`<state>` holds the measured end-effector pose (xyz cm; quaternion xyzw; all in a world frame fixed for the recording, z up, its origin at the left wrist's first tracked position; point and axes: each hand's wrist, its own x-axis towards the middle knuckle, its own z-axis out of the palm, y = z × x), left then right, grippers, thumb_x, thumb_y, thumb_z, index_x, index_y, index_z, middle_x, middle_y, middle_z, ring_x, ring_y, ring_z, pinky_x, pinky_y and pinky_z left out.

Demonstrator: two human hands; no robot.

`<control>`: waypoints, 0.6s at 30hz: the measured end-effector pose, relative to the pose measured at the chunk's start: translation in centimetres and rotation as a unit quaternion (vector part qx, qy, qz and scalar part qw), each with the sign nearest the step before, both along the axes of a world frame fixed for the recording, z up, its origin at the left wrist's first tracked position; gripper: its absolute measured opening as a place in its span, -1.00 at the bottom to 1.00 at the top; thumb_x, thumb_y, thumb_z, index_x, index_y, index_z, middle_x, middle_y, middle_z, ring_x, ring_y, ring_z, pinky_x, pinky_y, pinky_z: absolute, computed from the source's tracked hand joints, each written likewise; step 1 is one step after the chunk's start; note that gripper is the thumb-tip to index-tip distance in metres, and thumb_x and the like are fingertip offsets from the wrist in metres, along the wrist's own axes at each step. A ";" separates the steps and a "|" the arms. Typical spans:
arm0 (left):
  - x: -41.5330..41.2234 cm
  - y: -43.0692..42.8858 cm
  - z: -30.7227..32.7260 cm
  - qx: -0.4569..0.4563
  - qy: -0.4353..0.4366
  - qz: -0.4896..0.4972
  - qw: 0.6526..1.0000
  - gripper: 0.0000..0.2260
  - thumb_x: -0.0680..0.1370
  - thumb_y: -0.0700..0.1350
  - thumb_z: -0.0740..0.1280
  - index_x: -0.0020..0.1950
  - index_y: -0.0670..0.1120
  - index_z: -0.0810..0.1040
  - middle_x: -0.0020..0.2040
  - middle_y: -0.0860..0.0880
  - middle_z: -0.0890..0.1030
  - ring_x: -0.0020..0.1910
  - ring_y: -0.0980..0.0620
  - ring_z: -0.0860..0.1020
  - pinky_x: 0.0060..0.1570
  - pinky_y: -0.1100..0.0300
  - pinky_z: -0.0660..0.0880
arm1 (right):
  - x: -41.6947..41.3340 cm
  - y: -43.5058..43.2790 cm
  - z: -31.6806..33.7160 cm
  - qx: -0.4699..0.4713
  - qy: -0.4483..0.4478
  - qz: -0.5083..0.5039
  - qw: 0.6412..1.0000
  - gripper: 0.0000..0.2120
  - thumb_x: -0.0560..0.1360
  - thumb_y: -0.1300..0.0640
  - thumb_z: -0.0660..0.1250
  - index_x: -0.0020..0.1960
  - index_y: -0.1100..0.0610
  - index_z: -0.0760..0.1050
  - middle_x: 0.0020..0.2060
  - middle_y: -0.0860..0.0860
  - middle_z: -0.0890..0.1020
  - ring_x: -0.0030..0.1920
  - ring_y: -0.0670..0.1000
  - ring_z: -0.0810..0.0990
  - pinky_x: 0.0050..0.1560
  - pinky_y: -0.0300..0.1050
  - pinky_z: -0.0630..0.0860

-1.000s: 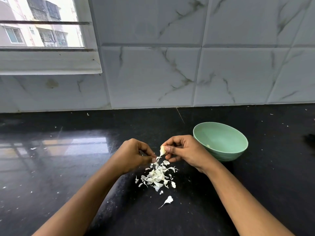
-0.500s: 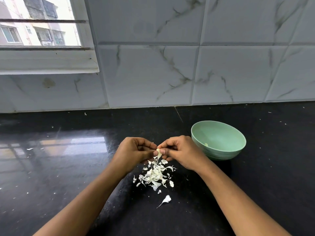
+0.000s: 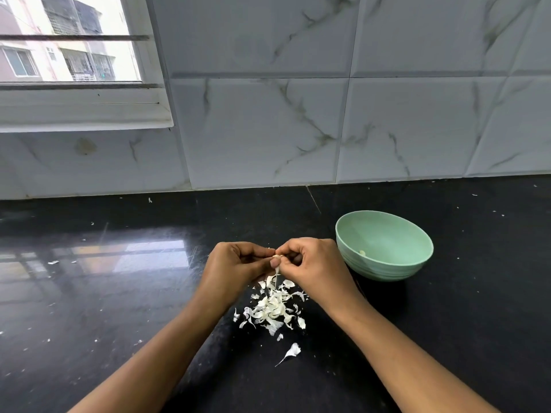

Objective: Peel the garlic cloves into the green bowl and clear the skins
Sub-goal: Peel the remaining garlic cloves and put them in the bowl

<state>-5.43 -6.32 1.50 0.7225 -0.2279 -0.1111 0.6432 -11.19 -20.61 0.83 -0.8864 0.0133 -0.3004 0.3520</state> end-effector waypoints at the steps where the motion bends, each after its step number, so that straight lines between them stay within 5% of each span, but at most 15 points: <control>1: -0.1 0.0 0.0 -0.005 -0.005 0.002 1.000 -0.76 0.23 -0.08 0.50 -0.14 -0.11 0.70 -0.25 -0.13 0.70 -0.18 -0.09 0.69 -0.11 0.15 0.63 | 0.0 0.1 -0.1 -0.006 -0.010 -0.004 1.000 -0.96 0.37 0.14 0.46 -0.19 0.09 0.66 -0.37 -0.03 0.67 -0.35 -0.11 0.62 -0.29 -0.15 0.56; 5: -0.1 -0.1 -0.3 0.002 -0.043 0.026 0.999 -0.91 0.34 -0.15 0.53 -0.18 -0.05 0.71 -0.26 -0.07 0.71 -0.18 -0.12 0.69 -0.03 -0.03 0.62 | 0.1 0.6 -0.4 -0.032 -0.039 -0.025 0.998 -0.90 0.38 0.18 0.40 -0.10 0.08 0.59 -0.32 -0.06 0.66 -0.31 -0.08 0.62 -0.25 -0.03 0.57; 10: -0.2 -0.3 -0.5 -0.016 -0.042 0.012 0.999 -0.93 0.38 -0.21 0.50 -0.16 -0.09 0.70 -0.25 -0.09 0.71 -0.17 -0.12 0.69 -0.03 -0.01 0.62 | -0.2 0.6 0.0 -0.013 -0.034 -0.033 0.999 -0.74 0.36 0.16 0.46 -0.01 0.03 0.46 -0.41 -0.12 0.54 -0.39 -0.11 0.53 -0.28 -0.14 0.52; 18: 0.6 -0.3 -0.7 -0.095 0.088 -0.037 0.991 -0.88 0.40 -0.29 0.42 -0.07 -0.22 0.62 -0.17 -0.19 0.69 -0.21 0.01 0.68 -0.20 0.24 0.61 | 0.4 -0.8 0.3 0.249 0.072 -0.010 0.966 -0.83 0.41 0.36 0.34 -0.20 0.12 0.58 -0.39 0.07 0.63 -0.35 0.04 0.64 -0.18 0.09 0.64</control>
